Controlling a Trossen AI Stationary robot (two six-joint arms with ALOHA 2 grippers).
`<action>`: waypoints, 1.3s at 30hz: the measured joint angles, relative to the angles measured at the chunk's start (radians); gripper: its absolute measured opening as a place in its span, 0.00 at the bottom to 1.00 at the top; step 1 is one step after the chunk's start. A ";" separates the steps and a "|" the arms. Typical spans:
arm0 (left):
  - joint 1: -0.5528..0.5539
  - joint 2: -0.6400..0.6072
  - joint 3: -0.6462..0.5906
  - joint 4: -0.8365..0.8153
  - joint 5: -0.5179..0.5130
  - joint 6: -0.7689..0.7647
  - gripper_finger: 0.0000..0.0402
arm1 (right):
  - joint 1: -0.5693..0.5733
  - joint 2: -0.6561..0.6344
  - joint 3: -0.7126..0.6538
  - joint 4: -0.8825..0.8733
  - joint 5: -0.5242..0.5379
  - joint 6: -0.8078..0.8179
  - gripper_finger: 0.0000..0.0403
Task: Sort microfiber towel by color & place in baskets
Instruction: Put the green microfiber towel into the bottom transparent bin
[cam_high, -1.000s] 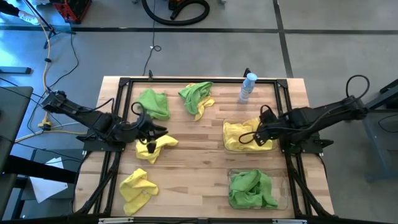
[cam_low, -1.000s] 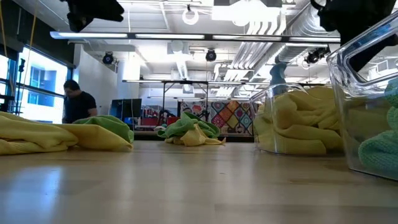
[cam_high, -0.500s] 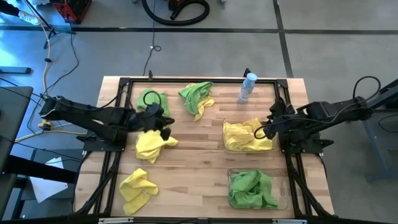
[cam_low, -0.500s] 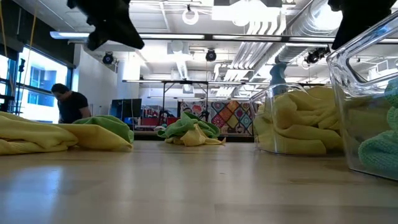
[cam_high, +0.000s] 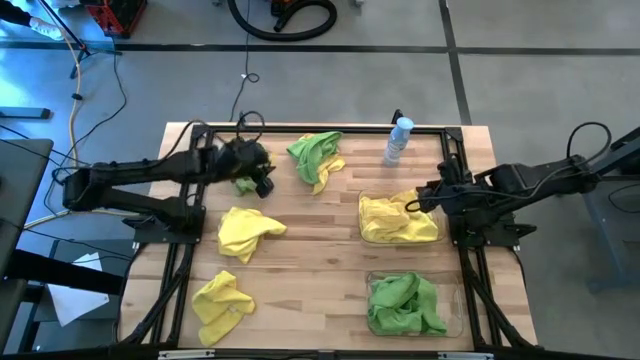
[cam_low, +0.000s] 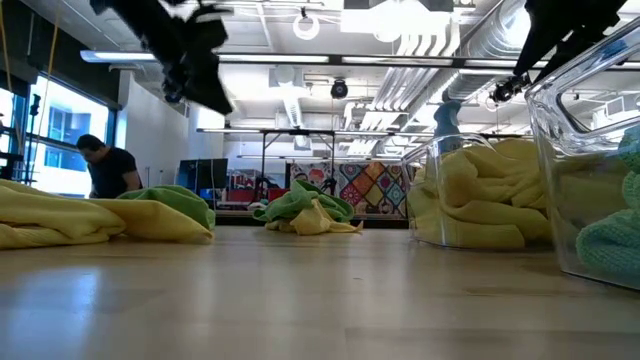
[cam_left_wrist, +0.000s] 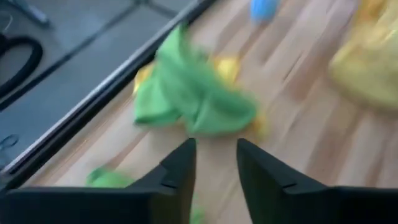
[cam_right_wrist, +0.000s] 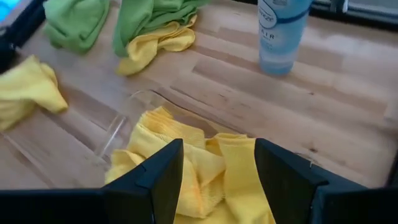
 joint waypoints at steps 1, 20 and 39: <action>0.039 0.008 0.000 -0.031 0.022 0.040 0.30 | 0.000 0.002 0.000 0.001 0.000 0.023 0.48; 0.308 0.471 0.000 -0.240 0.193 0.577 0.37 | 0.000 0.139 0.000 0.013 0.099 0.204 0.48; -0.150 0.276 0.327 -0.345 0.172 -0.037 0.00 | 0.142 0.105 0.000 0.142 -0.069 -0.110 0.48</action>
